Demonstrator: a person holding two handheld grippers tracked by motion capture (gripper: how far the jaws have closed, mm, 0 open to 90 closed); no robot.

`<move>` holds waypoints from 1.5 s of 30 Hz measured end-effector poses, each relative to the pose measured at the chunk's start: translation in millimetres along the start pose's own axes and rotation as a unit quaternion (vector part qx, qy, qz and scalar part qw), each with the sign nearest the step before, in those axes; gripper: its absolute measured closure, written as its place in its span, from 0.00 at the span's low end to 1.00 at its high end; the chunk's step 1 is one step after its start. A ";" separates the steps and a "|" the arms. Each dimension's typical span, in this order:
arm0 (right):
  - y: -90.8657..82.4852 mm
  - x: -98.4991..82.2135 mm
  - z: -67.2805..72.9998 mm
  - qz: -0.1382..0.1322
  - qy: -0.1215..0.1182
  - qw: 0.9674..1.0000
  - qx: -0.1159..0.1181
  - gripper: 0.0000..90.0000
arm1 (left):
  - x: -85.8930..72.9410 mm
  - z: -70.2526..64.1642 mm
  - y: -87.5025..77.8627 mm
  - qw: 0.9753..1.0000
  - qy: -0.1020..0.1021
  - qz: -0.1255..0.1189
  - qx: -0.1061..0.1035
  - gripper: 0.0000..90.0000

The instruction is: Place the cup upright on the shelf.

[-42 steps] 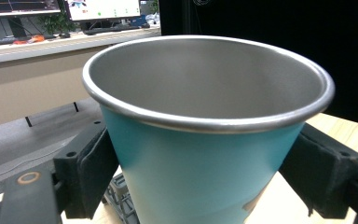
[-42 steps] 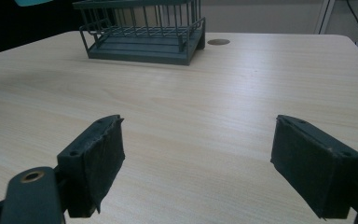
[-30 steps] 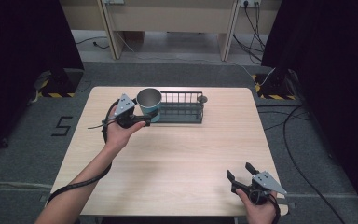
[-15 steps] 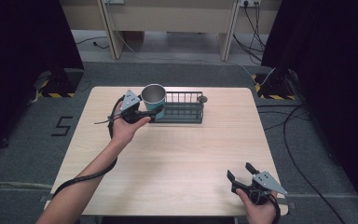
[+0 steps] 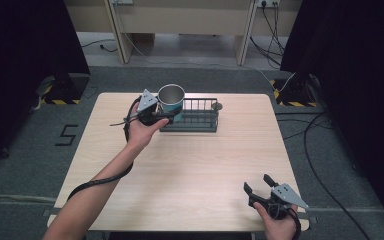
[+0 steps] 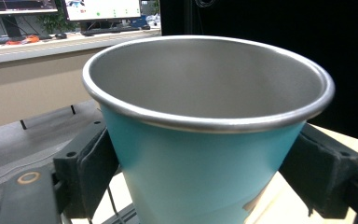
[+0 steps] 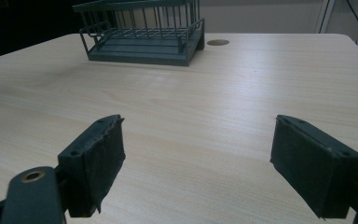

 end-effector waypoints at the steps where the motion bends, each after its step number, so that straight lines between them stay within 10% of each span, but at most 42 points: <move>1: -0.1 0.0 0.0 0.000 0.000 1.000 0.000 0.20 | 0.4 -0.3 3.2 1.000 -0.002 0.000 0.000 0.18; 45: -0.8 -0.1 -1.3 -0.001 0.004 1.000 0.002 0.21 | -14.4 16.8 65.7 0.998 -0.028 0.035 0.042 0.18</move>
Point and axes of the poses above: each handheld gripper's, and its own axes: y roughly forward along the jaws, x roughly out of its top, z roughly to its left, the point moved 6 cm from there along y, roughly forward along the jaws, and after that the axes turned 3 degrees about -z, right-handed, at the moved point
